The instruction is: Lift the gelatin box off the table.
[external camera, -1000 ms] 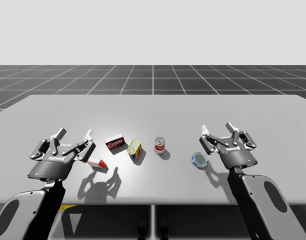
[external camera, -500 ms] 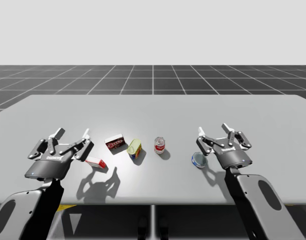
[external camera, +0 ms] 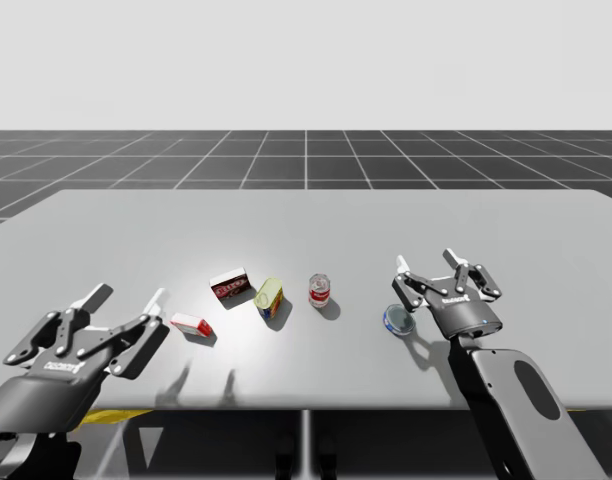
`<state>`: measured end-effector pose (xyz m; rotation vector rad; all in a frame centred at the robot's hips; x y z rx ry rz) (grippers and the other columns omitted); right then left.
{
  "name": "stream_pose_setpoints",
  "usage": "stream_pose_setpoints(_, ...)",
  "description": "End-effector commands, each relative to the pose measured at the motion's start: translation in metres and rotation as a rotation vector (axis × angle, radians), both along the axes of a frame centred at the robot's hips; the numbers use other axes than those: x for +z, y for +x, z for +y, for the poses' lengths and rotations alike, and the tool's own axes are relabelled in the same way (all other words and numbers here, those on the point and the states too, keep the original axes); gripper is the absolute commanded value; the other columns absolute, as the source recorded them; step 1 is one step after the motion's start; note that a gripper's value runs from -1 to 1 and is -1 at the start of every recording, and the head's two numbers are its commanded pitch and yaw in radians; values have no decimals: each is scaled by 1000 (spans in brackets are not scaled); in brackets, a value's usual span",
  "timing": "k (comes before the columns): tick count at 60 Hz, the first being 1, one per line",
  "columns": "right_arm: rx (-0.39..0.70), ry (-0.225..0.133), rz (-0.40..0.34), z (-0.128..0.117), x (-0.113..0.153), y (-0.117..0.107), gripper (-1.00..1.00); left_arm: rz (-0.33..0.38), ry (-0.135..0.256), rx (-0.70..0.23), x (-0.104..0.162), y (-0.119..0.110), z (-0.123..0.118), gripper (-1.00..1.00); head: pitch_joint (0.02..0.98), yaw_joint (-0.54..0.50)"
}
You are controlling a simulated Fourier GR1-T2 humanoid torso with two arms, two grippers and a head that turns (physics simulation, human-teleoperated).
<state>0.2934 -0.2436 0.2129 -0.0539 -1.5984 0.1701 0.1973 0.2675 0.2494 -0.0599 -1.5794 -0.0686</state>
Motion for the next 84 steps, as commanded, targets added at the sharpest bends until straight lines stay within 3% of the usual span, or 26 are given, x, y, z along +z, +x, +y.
stream_pose_setpoints(1,-4,5,2,0,0,0,-1000,60,-3,-49,-8,-29,0,-1000,919,428)
stream_pose_setpoints(12,-11,9,0,-1,0,-1,-1000,115,5,-91,-26,-49,2,-1000,916,427)
stream_pose_setpoints(15,-12,10,-2,-1,0,-1,-1000,132,-14,-115,-33,-53,3,-1000,914,424)
stream_pose_setpoints(20,-22,9,-24,-1,2,-2,-1000,149,-2,-120,-43,-56,5,-1000,913,423)
stream_pose_setpoints(26,-27,8,-30,-1,3,-2,-1000,179,-24,-123,-61,-55,7,-1000,912,424)
stream_pose_setpoints(31,-32,12,-33,-2,3,-2,-1000,207,-77,-127,-74,-49,8,-1000,911,424)
stream_pose_setpoints(41,-43,33,-73,-2,8,-4,-1000,229,-93,-123,-91,-36,8,-1000,909,420)
stream_pose_setpoints(48,-42,34,-72,-3,8,-3,-1000,236,-75,-111,-98,-25,6,-1000,908,417)
stream_pose_setpoints(64,-46,33,-79,-3,9,-3,-1000,258,-80,-78,-108,-2,3,-1000,903,409)
stream_pose_setpoints(70,-48,35,-80,-4,9,-3,-1000,256,-61,-71,-109,6,1,-1000,901,404)
stream_pose_setpoints(72,-48,34,-81,-4,9,-3,-1000,251,-32,-52,-110,10,1,-1000,901,402)
stream_pose_setpoints(76,-49,37,-83,-5,9,-3,-1000,264,-53,-49,-110,15,2,-1000,900,400)
stream_pose_setpoints(84,-54,41,-87,-6,10,-3,-1000,272,-48,-48,-113,24,2,-1000,900,390)
